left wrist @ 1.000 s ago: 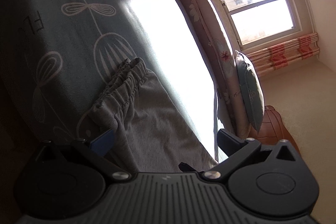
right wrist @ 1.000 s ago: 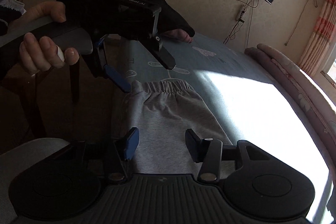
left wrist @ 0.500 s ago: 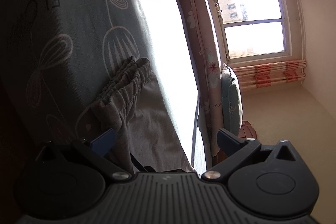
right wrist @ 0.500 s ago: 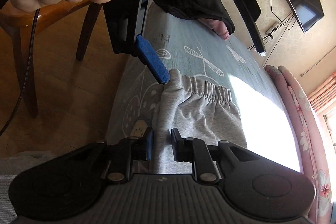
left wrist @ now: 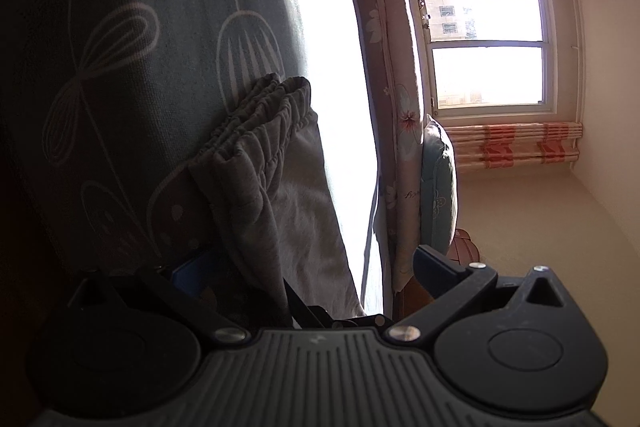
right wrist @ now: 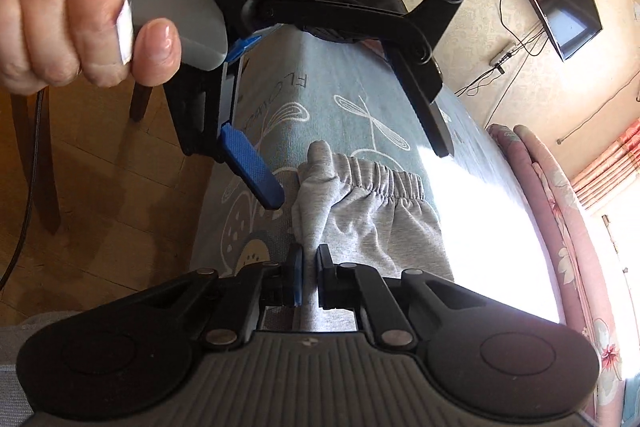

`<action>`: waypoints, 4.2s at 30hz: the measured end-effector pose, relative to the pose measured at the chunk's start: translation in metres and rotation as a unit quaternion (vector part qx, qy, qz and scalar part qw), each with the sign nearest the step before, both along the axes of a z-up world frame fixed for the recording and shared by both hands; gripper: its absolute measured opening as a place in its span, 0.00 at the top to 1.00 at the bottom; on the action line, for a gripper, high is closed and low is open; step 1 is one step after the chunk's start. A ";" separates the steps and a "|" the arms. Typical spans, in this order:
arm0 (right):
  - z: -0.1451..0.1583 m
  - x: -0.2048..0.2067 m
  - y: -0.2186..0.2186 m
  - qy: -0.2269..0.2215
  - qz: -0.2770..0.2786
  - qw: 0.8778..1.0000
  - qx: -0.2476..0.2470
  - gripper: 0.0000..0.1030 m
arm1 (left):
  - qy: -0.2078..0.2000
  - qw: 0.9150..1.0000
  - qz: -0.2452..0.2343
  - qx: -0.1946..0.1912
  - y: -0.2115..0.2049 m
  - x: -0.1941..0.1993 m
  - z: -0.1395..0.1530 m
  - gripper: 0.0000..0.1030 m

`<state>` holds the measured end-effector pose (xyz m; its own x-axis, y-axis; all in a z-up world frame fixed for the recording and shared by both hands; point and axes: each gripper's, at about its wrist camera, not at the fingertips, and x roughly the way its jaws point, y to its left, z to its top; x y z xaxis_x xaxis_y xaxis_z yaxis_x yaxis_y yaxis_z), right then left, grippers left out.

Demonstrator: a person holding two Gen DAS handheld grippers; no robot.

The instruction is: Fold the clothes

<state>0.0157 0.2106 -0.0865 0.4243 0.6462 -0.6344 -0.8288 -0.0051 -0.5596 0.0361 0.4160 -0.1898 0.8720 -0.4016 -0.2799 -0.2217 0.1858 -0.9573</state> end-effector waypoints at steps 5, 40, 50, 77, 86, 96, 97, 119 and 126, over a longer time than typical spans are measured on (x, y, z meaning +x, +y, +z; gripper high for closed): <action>0.008 0.000 -0.008 0.015 -0.005 1.000 0.006 0.92 | -0.013 1.000 0.013 -0.012 -0.003 0.009 -0.006 0.01; 0.053 0.004 -0.068 0.022 -0.096 0.991 0.090 0.92 | 0.021 0.996 0.023 0.087 -0.009 0.053 0.026 0.03; 0.067 -0.002 -0.096 0.071 -0.110 0.986 0.104 0.69 | 0.117 0.971 0.001 0.209 -0.019 0.058 0.042 0.75; -0.020 0.068 -0.299 0.212 -0.419 0.864 0.182 0.31 | 0.121 0.872 -0.056 0.470 -0.135 0.083 0.175 0.86; -0.008 0.071 -0.313 0.213 -0.418 0.856 0.216 0.28 | 0.094 0.865 -0.096 0.484 -0.174 0.099 0.194 0.86; -0.005 0.078 -0.326 0.214 -0.433 0.843 0.239 0.28 | 0.077 0.864 -0.149 0.474 -0.224 0.126 0.190 0.86; -0.005 0.077 -0.328 0.212 -0.434 0.842 0.240 0.28 | 0.074 0.865 -0.155 0.472 -0.230 0.128 0.189 0.86; -0.010 0.090 -0.362 0.213 -0.476 0.813 0.259 0.27 | 0.083 0.787 -0.277 0.545 -0.356 0.170 0.125 0.86; -0.016 0.096 -0.367 0.221 -0.486 0.804 0.262 0.27 | 0.068 0.743 -0.293 0.598 -0.376 0.161 0.120 0.75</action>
<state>0.1115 -0.1566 -0.1021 0.6974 0.3736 -0.6116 -0.4178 0.9053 0.0766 0.1974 0.0397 -0.0695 0.5770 -0.0943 -0.8112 0.1535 0.9881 -0.0057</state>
